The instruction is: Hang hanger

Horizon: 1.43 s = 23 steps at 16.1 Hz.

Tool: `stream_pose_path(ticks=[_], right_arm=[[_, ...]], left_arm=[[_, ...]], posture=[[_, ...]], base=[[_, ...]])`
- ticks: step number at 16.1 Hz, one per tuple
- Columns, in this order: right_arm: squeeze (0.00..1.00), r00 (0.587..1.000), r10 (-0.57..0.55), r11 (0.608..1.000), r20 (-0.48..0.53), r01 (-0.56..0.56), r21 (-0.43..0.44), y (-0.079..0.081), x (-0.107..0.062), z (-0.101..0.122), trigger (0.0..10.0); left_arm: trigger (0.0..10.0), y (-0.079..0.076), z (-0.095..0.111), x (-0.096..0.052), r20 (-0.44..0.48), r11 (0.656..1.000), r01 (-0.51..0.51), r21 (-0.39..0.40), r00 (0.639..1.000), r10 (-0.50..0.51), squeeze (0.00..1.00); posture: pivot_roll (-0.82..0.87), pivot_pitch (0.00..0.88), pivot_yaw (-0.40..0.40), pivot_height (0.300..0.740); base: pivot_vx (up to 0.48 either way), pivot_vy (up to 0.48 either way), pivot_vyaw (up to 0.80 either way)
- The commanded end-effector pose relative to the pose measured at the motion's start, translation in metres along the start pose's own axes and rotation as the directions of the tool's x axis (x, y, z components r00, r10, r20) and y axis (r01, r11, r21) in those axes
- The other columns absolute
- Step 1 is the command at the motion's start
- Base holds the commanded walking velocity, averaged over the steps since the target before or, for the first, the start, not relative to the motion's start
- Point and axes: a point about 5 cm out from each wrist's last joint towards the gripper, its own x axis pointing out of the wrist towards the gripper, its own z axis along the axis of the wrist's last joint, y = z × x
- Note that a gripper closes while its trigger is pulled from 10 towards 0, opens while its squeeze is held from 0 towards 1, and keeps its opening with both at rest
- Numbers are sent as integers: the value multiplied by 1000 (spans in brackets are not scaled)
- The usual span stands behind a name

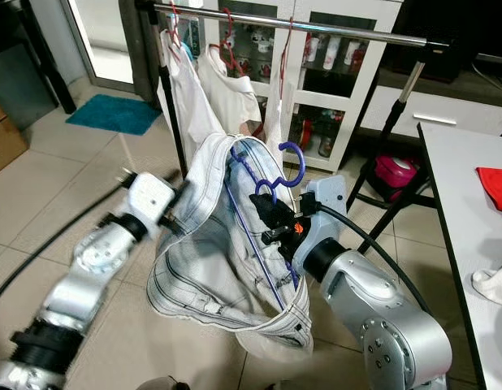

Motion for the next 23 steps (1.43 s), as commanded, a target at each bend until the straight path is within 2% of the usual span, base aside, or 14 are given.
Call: stream_pose_path(ticks=[1,2,4,5,8,10,11,12,16,17,18,19,23], right_arm=[[0,998,29,999,51,-28,-16,4,1,10,0],[0,998,31,999,52,-30,-17,4,2,11,0],[0,998,34,999,52,-33,-20,4,2,11,0],[0,998,34,999,52,-33,-21,4,2,11,0],[0,998,32,999,53,-31,-21,4,1,11,0],[0,998,34,999,54,-33,-20,4,1,11,0],[0,998,35,999,54,-34,-18,4,1,11,0],[0,998,36,999,56,-35,-17,5,1,11,0],[0,997,37,999,61,-36,-12,5,1,12,0],[0,997,36,999,61,-35,-11,4,1,12,0],[0,998,34,999,62,-34,-10,4,0,11,0],[0,997,33,999,63,-32,-9,4,0,11,0],[0,997,26,1000,70,-26,-5,3,0,12,0]], left_arm=[[10000,-8,18,3,112,998,57,4,992,-57,0],[10000,-11,25,4,170,998,66,-4,983,-65,1000],[10000,-16,32,4,228,995,102,-2,969,-99,1000],[10000,-18,32,5,230,994,112,6,967,-110,1000],[10000,-14,22,6,166,994,91,61,981,-100,1000],[10000,-11,8,8,64,991,69,113,995,-77,1000],[10000,-12,3,8,32,987,92,134,995,-97,1000],[10000,-12,-2,8,-8,985,99,140,995,-99,0],[10000,-9,-12,6,-89,983,95,159,993,-82,0],[8706,-7,-12,6,-89,985,82,155,994,-69,0],[2039,-5,-12,6,-96,984,65,166,994,-49,0],[0,-3,-12,6,-101,984,54,171,994,-37,0],[0,2,-13,5,-124,987,9,162,992,12,0]], posture=[[-69,0,-28,740],[-70,0,-27,740],[-73,0,-26,740],[-76,0,-24,740],[-79,0,-21,740],[-79,0,-21,740],[-78,0,-21,740],[-77,0,-20,740],[-77,0,-17,740],[-77,0,-16,740],[-77,0,-14,740],[-77,0,-13,740],[-76,0,-6,740]], base=[[0,0,0],[0,0,0],[0,0,0],[0,0,0],[0,0,0],[0,0,0],[0,0,0],[0,0,0],[0,0,0],[0,0,0],[0,0,0],[0,0,0],[0,0,0]])
